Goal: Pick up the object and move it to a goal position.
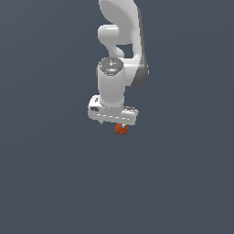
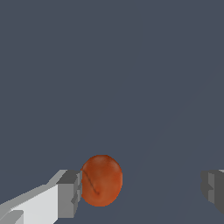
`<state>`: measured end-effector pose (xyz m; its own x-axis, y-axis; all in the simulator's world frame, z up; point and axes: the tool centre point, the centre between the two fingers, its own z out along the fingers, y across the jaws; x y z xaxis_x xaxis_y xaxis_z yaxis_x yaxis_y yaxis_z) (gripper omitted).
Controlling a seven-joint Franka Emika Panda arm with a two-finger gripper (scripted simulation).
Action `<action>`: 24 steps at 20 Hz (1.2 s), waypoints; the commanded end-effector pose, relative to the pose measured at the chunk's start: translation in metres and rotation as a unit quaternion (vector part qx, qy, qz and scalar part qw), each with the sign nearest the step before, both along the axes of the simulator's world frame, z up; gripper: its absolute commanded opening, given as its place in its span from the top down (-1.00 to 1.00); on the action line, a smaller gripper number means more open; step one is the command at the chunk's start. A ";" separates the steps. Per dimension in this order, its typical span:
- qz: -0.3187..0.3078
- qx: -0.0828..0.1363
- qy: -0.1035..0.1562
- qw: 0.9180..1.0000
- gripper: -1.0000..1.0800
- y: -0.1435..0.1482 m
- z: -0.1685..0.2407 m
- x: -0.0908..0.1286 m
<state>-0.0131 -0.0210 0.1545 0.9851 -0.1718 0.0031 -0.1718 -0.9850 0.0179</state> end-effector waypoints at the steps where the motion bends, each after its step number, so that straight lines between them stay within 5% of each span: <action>1: -0.021 0.001 0.000 1.000 -0.92 0.004 -0.004 -0.003; 10: -0.125 0.005 -0.001 0.992 -0.92 0.022 -0.025 -0.021; 24: -0.269 0.008 -0.002 0.963 -0.92 0.043 -0.052 -0.049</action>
<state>-0.0602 0.0203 0.1044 0.7702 -0.6379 0.0002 -0.6379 -0.7702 0.0011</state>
